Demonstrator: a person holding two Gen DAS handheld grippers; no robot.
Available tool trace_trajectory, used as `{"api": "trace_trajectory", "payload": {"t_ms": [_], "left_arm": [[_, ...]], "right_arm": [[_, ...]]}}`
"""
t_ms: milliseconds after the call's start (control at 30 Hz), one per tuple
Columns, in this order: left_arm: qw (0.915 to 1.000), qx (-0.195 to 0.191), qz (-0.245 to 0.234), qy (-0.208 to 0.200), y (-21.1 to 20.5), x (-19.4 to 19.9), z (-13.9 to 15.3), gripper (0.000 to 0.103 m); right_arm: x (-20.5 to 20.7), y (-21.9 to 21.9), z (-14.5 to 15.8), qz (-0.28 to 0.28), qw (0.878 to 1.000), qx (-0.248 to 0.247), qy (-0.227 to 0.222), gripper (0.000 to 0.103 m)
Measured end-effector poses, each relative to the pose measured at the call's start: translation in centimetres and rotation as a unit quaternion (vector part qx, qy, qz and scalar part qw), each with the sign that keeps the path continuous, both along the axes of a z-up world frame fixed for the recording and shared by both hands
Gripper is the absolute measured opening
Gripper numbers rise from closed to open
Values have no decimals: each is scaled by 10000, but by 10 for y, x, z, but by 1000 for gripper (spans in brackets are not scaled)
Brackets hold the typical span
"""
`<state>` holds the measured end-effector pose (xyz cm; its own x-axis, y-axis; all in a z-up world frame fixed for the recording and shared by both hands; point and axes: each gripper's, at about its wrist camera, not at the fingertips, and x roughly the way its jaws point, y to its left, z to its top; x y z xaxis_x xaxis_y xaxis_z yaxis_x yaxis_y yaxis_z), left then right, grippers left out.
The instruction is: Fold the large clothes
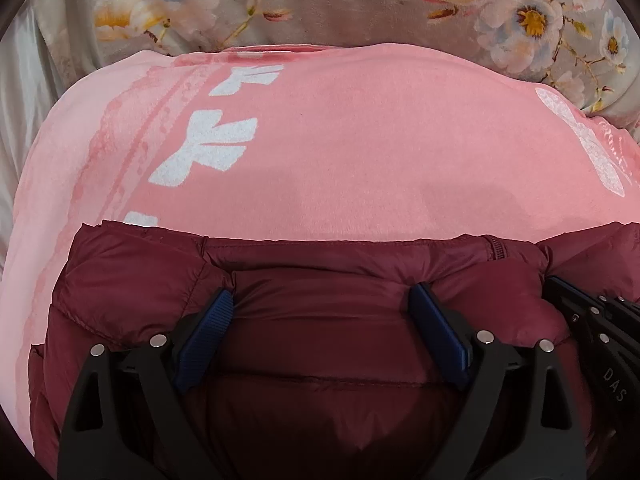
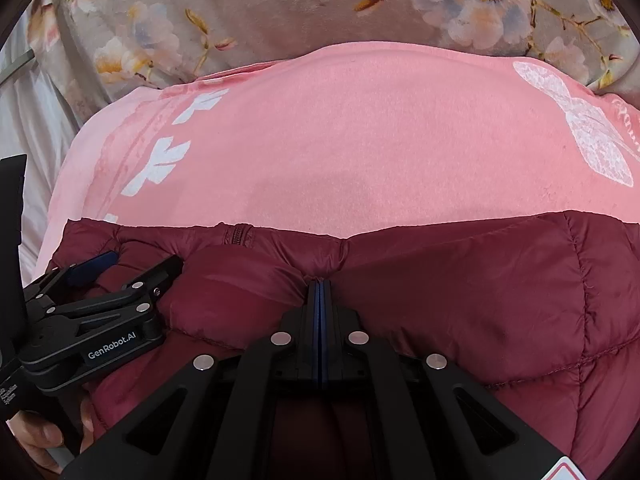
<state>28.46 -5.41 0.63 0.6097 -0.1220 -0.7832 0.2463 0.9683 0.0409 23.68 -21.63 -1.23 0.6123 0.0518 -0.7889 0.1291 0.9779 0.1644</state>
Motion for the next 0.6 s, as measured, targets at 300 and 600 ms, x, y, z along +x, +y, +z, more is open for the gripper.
{"api": "trace_trajectory", "payload": {"t_ms": [300, 600], "left_arm": [[9991, -423, -51, 78, 17, -3, 14, 88], [9948, -681, 759, 24, 109, 15, 52, 88]], "right_arm": [[-18, -25, 20, -87, 9980, 602, -191, 4], [-61, -104, 34, -1183, 9928, 94, -151, 7]]}}
